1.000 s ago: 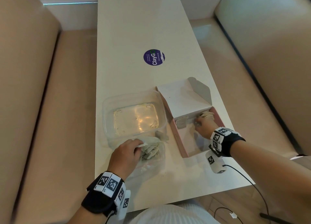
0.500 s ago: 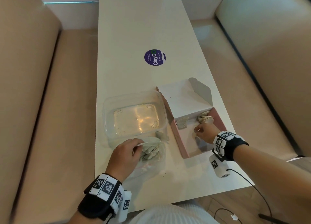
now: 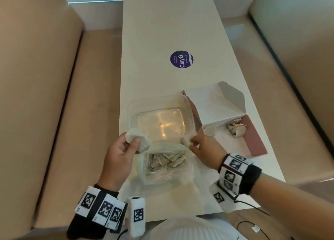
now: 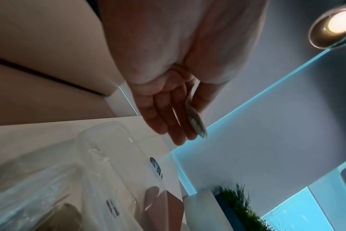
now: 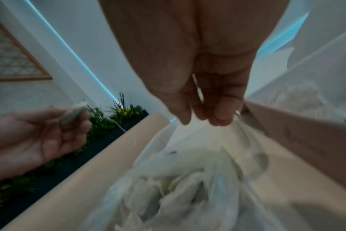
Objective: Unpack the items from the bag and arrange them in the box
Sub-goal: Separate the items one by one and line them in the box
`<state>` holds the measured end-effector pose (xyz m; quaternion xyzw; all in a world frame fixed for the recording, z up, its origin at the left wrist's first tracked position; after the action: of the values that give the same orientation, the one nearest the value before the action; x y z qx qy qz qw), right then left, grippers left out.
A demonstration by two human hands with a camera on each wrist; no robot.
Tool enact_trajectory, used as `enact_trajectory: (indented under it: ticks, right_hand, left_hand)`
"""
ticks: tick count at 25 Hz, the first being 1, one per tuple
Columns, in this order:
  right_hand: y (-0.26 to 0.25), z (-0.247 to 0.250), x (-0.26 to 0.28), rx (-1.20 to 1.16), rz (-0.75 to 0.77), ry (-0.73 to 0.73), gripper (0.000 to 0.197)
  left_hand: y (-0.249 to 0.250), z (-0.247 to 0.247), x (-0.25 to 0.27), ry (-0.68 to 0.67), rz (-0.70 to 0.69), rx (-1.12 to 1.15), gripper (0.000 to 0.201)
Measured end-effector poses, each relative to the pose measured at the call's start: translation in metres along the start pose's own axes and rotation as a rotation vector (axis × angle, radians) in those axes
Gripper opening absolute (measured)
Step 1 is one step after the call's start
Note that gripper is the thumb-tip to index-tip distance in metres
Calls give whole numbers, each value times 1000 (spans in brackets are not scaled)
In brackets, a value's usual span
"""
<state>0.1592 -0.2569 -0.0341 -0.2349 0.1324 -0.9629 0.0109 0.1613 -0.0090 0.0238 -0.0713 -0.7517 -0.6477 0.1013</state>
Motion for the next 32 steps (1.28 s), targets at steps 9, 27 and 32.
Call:
enact_trajectory:
  ticks: [9,27,32]
  right_hand:
    - [18,-53,-28,-124,-350,-116,30]
    - [-105,54,49,62,498,218,17]
    - [-104,52,34,-2,391,269,17]
  left_hand:
    - [-19,6,1,-65,104,88,11]
    - [-40,-54,11,-385,199,-159,21]
    - [-48,-53,21,-396,274,-70,30]
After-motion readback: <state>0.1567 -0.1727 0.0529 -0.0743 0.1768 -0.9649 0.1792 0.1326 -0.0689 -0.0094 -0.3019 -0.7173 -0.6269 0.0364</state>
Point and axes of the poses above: each hand's wrist, its own x-axis away from the middle knuckle, its own z-axis out of the back of the hand, y = z × x, the point moved 9 cm from there along -x, towards the middle knuckle, and after that the axes turned 15 degrees about x, right-handed, at the moved point
